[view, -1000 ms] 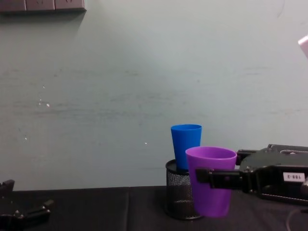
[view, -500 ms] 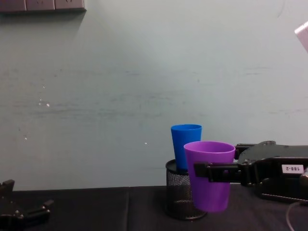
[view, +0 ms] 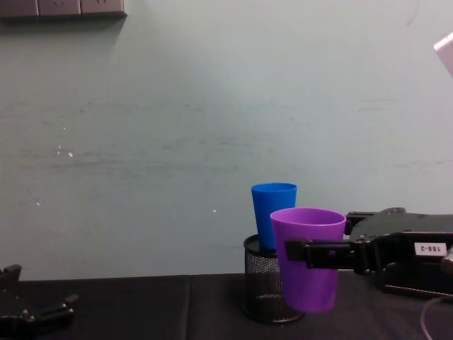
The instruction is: Pick up one cup with a gripper and tap it against the other cup.
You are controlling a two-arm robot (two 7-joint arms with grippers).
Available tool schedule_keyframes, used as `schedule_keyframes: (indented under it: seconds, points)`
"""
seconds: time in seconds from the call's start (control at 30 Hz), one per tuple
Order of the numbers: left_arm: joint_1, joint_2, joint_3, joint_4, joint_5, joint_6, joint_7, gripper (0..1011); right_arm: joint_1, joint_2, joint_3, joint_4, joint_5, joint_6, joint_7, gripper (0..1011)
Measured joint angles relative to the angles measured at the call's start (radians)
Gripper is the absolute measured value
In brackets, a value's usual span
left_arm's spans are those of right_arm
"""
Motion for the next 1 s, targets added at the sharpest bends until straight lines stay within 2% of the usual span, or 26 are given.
schedule_keyframes:
  seconds: [1.0]
  points:
    - [0.0, 0.0, 0.0, 0.0, 0.0, 0.0, 0.0, 1012, 0.0, 0.0, 0.0, 0.001, 0.0, -0.002, 0.003, 736]
